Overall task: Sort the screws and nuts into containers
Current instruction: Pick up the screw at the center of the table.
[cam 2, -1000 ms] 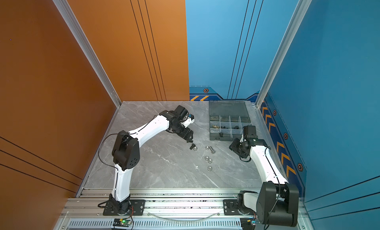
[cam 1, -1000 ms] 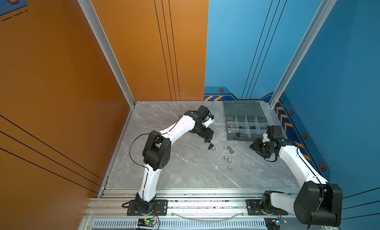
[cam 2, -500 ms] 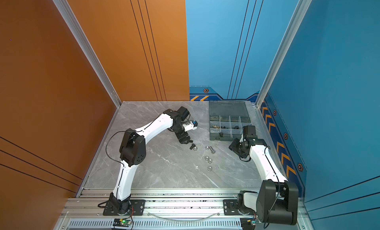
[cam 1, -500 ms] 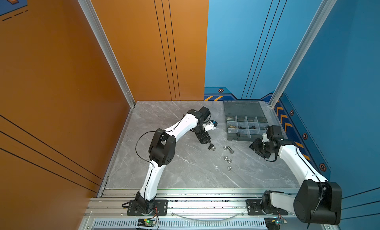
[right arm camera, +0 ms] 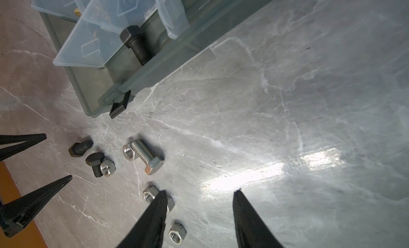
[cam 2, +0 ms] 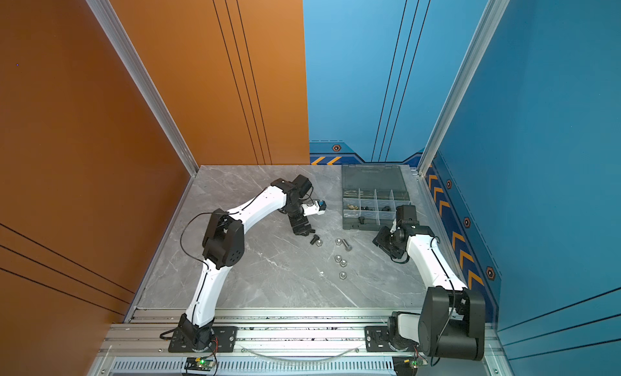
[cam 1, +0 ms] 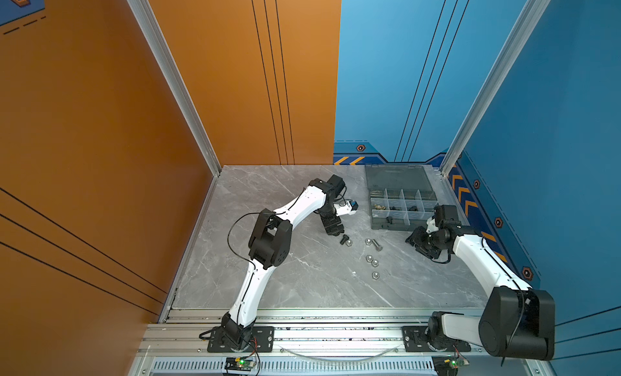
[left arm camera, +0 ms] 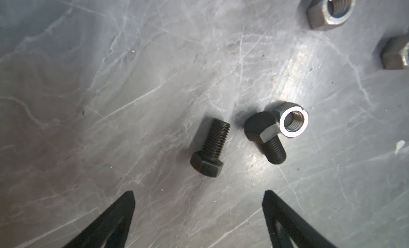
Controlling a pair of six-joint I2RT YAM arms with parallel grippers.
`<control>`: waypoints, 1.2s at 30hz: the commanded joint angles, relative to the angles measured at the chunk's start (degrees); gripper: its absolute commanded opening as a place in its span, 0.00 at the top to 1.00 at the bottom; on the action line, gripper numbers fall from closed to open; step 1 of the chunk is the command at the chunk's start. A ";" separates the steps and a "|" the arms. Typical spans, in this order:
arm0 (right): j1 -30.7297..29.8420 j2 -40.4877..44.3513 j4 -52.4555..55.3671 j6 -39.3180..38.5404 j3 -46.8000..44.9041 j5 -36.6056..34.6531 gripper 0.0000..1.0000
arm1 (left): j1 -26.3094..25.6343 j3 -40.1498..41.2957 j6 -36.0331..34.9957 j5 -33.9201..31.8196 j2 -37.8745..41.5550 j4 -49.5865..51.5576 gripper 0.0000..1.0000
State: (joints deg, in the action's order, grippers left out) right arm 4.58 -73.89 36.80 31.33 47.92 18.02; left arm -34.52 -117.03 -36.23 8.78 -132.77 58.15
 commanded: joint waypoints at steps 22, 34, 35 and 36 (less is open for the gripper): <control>1.57 -0.54 -0.96 -1.89 -1.09 1.08 0.49 | -3.12 -2.35 -2.67 -0.43 -3.42 1.53 0.19; 1.71 -0.95 -0.96 -1.80 -0.48 1.08 0.49 | -1.79 -3.72 -2.72 1.42 -5.07 1.51 0.20; 1.67 -1.06 -0.98 -1.72 -0.46 1.07 0.49 | -1.78 -3.99 -2.72 1.41 -5.32 1.55 0.20; 1.73 -1.16 -0.94 -1.71 -0.39 1.13 0.49 | -1.78 -4.19 -2.72 1.38 -5.58 1.50 0.20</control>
State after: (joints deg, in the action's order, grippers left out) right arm 5.80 -74.41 36.36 30.26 47.75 18.33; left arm -36.42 -119.74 -38.15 8.82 -136.55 58.15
